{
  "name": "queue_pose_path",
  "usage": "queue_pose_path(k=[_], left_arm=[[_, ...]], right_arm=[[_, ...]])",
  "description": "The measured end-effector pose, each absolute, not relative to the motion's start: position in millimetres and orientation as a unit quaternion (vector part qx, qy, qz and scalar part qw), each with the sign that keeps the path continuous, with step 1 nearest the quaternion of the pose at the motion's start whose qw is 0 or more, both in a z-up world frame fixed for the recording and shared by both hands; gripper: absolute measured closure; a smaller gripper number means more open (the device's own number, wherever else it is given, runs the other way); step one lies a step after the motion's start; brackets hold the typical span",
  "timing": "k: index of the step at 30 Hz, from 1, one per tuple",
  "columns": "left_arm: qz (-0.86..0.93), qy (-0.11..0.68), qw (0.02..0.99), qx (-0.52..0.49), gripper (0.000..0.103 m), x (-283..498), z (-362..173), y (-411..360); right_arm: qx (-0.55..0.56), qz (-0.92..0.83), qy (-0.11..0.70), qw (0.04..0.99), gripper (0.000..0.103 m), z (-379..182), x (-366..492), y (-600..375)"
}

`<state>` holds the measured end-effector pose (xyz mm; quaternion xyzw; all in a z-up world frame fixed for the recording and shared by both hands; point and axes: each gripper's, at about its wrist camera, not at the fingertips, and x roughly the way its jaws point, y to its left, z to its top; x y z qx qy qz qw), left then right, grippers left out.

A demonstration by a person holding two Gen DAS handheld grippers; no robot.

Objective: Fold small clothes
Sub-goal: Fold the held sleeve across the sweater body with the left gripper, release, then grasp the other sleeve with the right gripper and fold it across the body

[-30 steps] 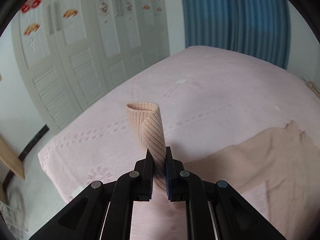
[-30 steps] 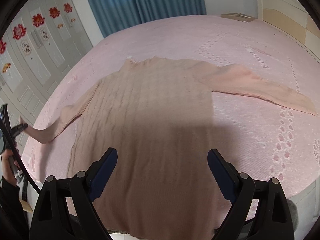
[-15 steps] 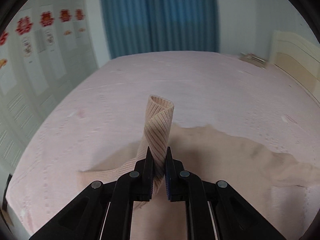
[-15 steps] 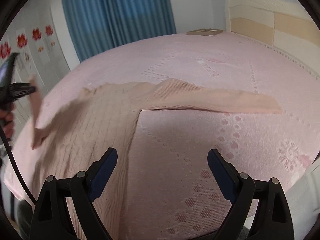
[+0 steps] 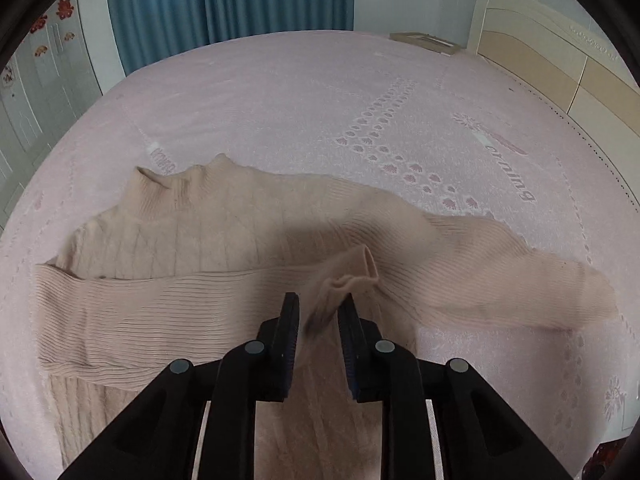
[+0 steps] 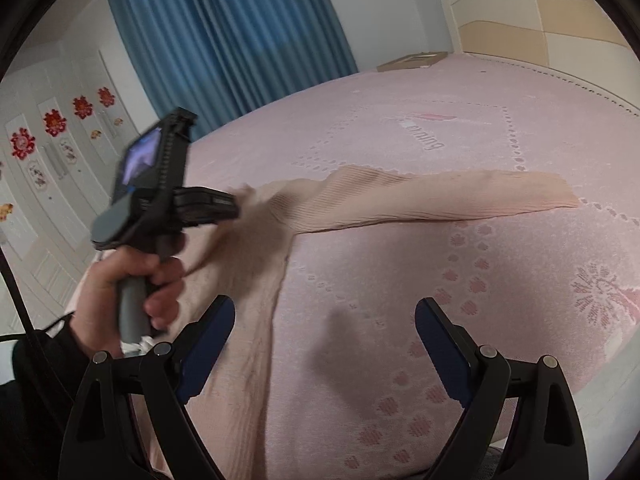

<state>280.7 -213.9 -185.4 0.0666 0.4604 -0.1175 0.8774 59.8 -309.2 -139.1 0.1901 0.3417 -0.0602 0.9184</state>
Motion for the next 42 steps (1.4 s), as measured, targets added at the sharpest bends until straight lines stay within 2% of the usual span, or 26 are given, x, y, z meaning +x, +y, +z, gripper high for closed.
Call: queue_pose_path(k=[2, 4, 6, 8, 13, 18, 19, 20, 22, 28, 31, 33, 38, 42], left_arm=[[-0.108, 0.451, 0.884, 0.062, 0.081, 279, -180, -202], [-0.103, 0.448, 0.887, 0.042, 0.067, 278, -171, -179], [-0.089, 0.439, 0.894, 0.015, 0.029, 278, -162, -150], [-0.073, 0.416, 0.906, -0.019, 0.020, 270, -153, -112], [-0.037, 0.412, 0.910, -0.042, 0.020, 255, -152, -28], [0.021, 0.446, 0.894, -0.043, 0.020, 251, -179, 55], [0.031, 0.451, 0.891, -0.038, 0.020, 251, -186, 65], [0.044, 0.453, 0.890, -0.031, 0.020, 252, -194, 76], [0.056, 0.455, 0.888, -0.019, 0.020, 256, -204, 90], [0.055, 0.438, 0.897, 0.002, 0.020, 276, -213, 94], [0.051, 0.428, 0.902, 0.015, 0.020, 289, -214, 86], [0.043, 0.426, 0.904, 0.019, 0.020, 289, -216, 83], [0.040, 0.422, 0.905, 0.022, 0.020, 295, -217, 82], [0.060, 0.425, 0.903, -0.002, 0.020, 301, -219, 90]], right_arm=[[0.186, -0.057, 0.344, 0.919, 0.012, -140, 62, -306], [0.180, -0.057, 0.347, 0.918, 0.012, -141, 65, -302], [0.175, -0.057, 0.350, 0.919, 0.012, -142, 67, -298], [0.172, -0.055, 0.350, 0.919, 0.012, -142, 68, -294], [0.152, -0.061, 0.364, 0.917, 0.012, -145, 74, -282], [0.092, -0.063, 0.386, 0.916, 0.013, -150, 85, -259], [0.078, -0.057, 0.390, 0.916, 0.017, -151, 92, -253], [0.070, -0.055, 0.396, 0.914, 0.027, -151, 97, -249], [0.062, -0.047, 0.408, 0.909, 0.039, -151, 116, -240], [0.035, -0.035, 0.414, 0.909, 0.046, -138, 186, -215], [0.026, -0.038, 0.415, 0.908, 0.054, -132, 228, -211], [0.026, -0.041, 0.411, 0.910, 0.054, -133, 249, -212], [0.006, -0.068, 0.418, 0.906, 0.054, -171, 268, -223], [0.038, -0.064, 0.473, 0.878, 0.055, -209, 274, -237]])
